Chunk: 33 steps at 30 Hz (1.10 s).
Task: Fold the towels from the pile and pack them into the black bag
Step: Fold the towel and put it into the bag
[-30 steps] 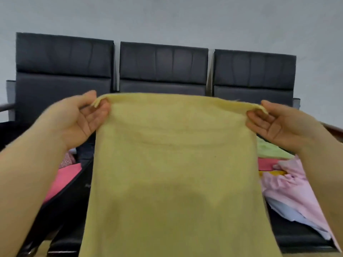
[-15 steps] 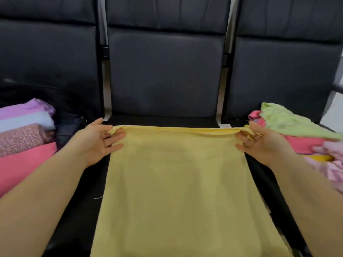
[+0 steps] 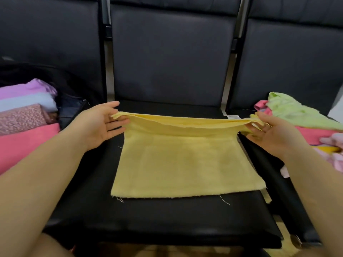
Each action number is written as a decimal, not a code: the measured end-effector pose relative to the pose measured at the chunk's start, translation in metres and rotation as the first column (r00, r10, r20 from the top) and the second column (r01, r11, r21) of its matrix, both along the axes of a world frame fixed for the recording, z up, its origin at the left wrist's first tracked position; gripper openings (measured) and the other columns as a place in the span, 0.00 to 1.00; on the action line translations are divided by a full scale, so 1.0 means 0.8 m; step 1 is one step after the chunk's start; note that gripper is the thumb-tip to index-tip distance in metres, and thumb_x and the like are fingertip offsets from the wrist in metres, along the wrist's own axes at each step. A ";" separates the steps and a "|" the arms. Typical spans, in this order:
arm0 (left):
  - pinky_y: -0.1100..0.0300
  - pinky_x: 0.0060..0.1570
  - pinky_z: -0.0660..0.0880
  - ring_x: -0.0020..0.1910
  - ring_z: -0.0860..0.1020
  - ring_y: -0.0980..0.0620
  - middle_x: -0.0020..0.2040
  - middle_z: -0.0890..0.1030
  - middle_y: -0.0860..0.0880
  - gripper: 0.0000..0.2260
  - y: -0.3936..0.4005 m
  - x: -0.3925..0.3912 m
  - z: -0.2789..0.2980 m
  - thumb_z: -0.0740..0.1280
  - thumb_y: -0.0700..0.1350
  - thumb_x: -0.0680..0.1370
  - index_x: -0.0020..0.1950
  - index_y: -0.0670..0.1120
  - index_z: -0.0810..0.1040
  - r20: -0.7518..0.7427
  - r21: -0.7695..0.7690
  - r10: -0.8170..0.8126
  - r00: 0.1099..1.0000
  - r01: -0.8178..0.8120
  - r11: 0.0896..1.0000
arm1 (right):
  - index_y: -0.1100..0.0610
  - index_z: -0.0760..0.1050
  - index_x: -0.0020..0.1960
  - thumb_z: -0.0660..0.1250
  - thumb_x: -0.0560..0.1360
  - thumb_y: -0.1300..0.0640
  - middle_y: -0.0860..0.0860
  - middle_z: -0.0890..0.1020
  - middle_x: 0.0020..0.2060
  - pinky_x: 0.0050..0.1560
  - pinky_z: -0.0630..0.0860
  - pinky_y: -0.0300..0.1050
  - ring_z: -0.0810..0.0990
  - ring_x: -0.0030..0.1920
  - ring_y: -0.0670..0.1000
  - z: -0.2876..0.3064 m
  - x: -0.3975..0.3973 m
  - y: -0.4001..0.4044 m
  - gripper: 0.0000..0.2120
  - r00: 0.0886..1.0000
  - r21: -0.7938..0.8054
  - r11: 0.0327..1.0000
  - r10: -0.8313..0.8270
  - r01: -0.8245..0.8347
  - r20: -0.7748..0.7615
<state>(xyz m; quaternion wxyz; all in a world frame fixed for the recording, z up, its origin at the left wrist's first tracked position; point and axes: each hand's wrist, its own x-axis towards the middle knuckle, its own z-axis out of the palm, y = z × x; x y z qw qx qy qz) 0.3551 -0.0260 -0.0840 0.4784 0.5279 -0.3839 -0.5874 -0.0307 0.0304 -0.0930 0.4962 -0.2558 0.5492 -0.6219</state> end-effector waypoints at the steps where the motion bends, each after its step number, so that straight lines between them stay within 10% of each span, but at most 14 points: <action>1: 0.58 0.41 0.75 0.44 0.83 0.52 0.49 0.81 0.46 0.13 0.008 0.002 0.003 0.57 0.39 0.80 0.60 0.50 0.75 0.061 0.012 -0.031 0.998 0.030 0.999 | 0.54 0.73 0.62 0.63 0.78 0.57 0.49 0.81 0.48 0.62 0.71 0.53 0.80 0.56 0.51 0.000 -0.004 0.009 0.12 0.999 0.017 1.000 0.021 -0.020 -0.032; 8: 0.66 0.26 0.68 0.24 0.78 0.59 0.28 0.80 0.52 0.06 0.062 0.017 0.003 0.62 0.40 0.77 0.46 0.47 0.78 0.489 0.216 -0.322 0.811 0.245 0.945 | 0.56 0.76 0.52 0.62 0.78 0.60 0.52 0.78 0.42 0.57 0.72 0.50 0.76 0.45 0.52 -0.012 -0.024 0.072 0.06 0.935 0.300 0.952 0.154 -0.054 -0.320; 16: 0.66 0.29 0.71 0.30 0.77 0.56 0.38 0.81 0.50 0.04 0.094 0.007 -0.051 0.62 0.41 0.79 0.50 0.50 0.75 0.741 0.504 -0.626 0.244 0.414 0.758 | 0.60 0.79 0.50 0.68 0.74 0.61 0.54 0.79 0.41 0.42 0.72 0.42 0.77 0.43 0.52 -0.048 -0.012 0.103 0.06 0.472 0.589 0.807 0.500 0.053 -0.726; 20: 0.65 0.30 0.70 0.31 0.76 0.56 0.38 0.80 0.50 0.03 0.094 0.014 -0.065 0.65 0.43 0.78 0.49 0.51 0.74 0.800 0.401 -0.553 0.234 0.477 0.782 | 0.53 0.77 0.52 0.65 0.75 0.59 0.52 0.80 0.51 0.45 0.73 0.43 0.78 0.48 0.52 -0.042 0.022 0.093 0.06 0.170 0.494 0.858 0.471 0.143 -0.866; 25: 0.64 0.36 0.73 0.35 0.76 0.55 0.38 0.77 0.50 0.13 0.098 0.033 -0.074 0.74 0.44 0.72 0.50 0.54 0.72 0.800 0.380 -0.576 0.168 0.602 0.702 | 0.50 0.77 0.46 0.66 0.76 0.55 0.45 0.80 0.46 0.44 0.70 0.37 0.77 0.48 0.47 -0.043 0.120 0.089 0.02 0.180 0.345 0.908 0.390 -0.237 -0.903; 33: 0.60 0.50 0.73 0.44 0.74 0.56 0.44 0.75 0.56 0.10 0.090 0.046 -0.083 0.73 0.48 0.73 0.47 0.54 0.72 0.882 0.242 -0.447 0.151 0.668 0.703 | 0.44 0.77 0.47 0.68 0.75 0.49 0.42 0.80 0.47 0.49 0.74 0.37 0.77 0.47 0.43 -0.052 0.259 0.079 0.01 0.088 0.372 0.685 0.537 -0.627 -0.839</action>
